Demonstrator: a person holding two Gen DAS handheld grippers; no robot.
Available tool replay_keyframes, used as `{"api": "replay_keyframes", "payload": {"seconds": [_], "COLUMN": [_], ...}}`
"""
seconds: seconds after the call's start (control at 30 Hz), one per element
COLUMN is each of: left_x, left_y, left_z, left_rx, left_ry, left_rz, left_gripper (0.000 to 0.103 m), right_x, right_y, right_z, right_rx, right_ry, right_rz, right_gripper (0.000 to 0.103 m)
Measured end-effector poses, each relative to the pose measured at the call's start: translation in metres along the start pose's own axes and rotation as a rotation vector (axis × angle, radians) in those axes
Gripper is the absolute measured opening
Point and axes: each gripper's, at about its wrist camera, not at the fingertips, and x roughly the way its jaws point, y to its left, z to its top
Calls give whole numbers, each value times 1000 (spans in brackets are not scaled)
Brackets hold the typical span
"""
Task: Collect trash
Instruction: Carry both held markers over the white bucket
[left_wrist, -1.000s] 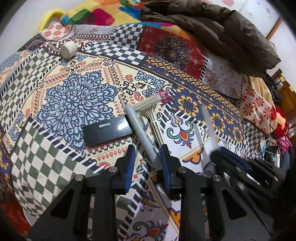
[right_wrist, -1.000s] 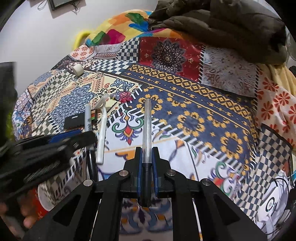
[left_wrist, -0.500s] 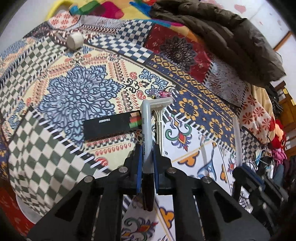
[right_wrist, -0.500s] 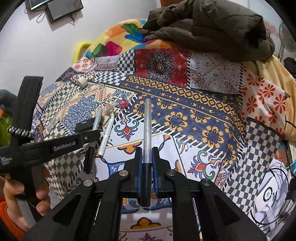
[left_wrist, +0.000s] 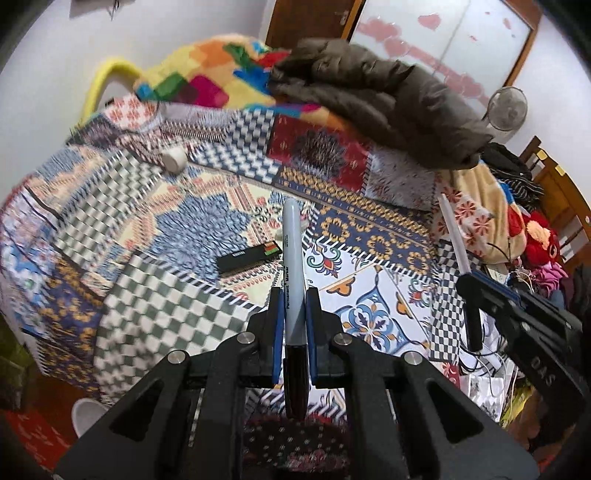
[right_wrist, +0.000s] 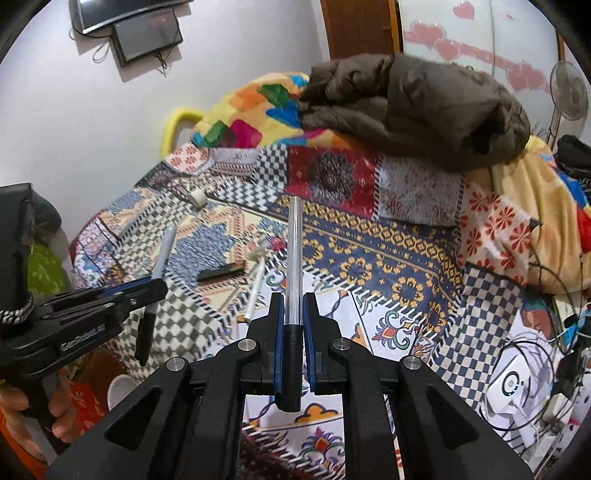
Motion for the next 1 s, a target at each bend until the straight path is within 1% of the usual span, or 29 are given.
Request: {"api": "replay_keyframes", "payload": {"seconds": [0.13, 0.27, 0.37, 0.5, 0.63, 0.8, 1.0], "left_x": [-41, -79, -108, -142, -174, -208, -244], "left_y": [1, 8, 18, 36, 61, 98, 150], "left_z": [-7, -20, -29, -42, -54, -74, -104], "left_rx": [34, 45, 43, 25, -6, -39, -116], "left_ry": [-45, -79, -108, -144, -175, -204, -237], "left_rz": [30, 46, 58, 67, 77, 114, 152], "left_gripper": [10, 10, 10, 10, 10, 10, 10], "right_x": [-26, -56, -78, -96, -109, -116, -117], "right_y": [16, 35, 52, 76, 105, 146, 201], "right_z": [4, 5, 3, -2, -9, -19, -33], "right_rx": [-14, -39, -58, -80, -110, -143, -193], "right_ry": [-35, -77, -108, -134, -147, -149, -140], "right_rz": [2, 1, 7, 25, 53, 101, 169], "right_gripper": [9, 9, 9, 9, 9, 9, 9]}}
